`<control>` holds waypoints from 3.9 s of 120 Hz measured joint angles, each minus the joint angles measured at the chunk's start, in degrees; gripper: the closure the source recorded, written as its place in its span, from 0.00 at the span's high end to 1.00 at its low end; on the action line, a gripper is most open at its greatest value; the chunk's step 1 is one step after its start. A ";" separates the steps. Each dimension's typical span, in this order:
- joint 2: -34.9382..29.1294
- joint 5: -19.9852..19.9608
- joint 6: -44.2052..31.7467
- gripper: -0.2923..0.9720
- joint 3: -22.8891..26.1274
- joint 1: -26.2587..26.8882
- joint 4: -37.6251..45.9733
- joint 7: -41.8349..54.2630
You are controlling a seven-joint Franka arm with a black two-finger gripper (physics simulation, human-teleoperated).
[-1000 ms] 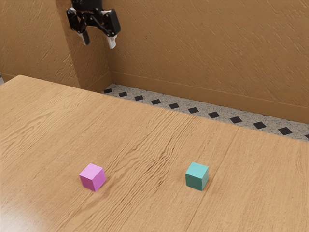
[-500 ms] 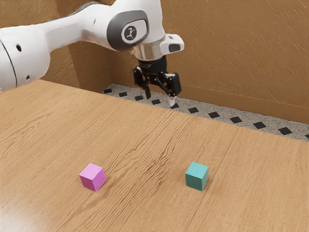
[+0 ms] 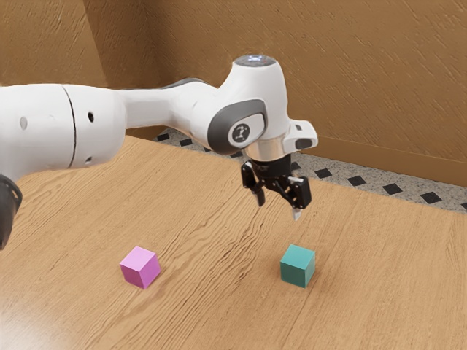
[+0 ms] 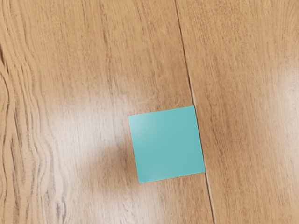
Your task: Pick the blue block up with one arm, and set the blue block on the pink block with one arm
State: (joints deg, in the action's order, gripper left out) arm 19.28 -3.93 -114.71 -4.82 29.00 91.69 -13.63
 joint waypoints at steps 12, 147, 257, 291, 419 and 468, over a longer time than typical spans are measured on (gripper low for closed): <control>2.10 -0.27 -2.43 0.75 -0.02 0.13 0.91 -0.29; 9.82 -1.46 -14.75 0.75 -0.20 2.23 5.84 -1.17; 15.55 -4.70 -15.09 0.75 -0.46 1.74 1.08 -1.65; 16.10 -5.06 -15.10 0.72 -0.54 1.38 1.09 -2.51; -15.95 1.69 -12.16 0.46 -6.26 1.75 23.96 -5.13; -25.93 7.70 -11.27 0.45 -10.80 2.61 33.76 -4.49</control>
State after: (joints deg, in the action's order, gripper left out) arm -6.64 3.77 -125.97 -15.61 31.61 125.45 -18.12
